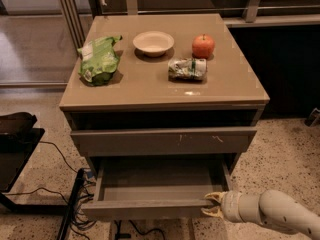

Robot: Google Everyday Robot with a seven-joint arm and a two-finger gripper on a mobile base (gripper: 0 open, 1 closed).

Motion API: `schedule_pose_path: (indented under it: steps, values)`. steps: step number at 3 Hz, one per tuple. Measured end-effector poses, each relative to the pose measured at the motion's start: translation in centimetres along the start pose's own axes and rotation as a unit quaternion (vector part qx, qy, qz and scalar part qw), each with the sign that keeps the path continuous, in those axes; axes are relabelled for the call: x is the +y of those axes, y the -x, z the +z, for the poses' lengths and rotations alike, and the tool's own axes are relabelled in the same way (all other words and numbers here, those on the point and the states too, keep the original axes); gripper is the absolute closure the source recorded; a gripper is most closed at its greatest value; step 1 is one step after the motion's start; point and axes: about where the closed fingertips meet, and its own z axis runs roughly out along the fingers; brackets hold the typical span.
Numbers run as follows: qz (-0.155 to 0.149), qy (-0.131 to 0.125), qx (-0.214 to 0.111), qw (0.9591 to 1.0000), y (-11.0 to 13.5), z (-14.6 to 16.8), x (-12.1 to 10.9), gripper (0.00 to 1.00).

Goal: Open middle drawer

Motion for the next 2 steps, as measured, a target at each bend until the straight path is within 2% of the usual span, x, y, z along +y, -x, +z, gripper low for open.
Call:
schedule_pose_path:
  steps: [2]
  values:
    - [0.000,0.000,0.000,1.0000,0.00,0.00,0.00,0.12]
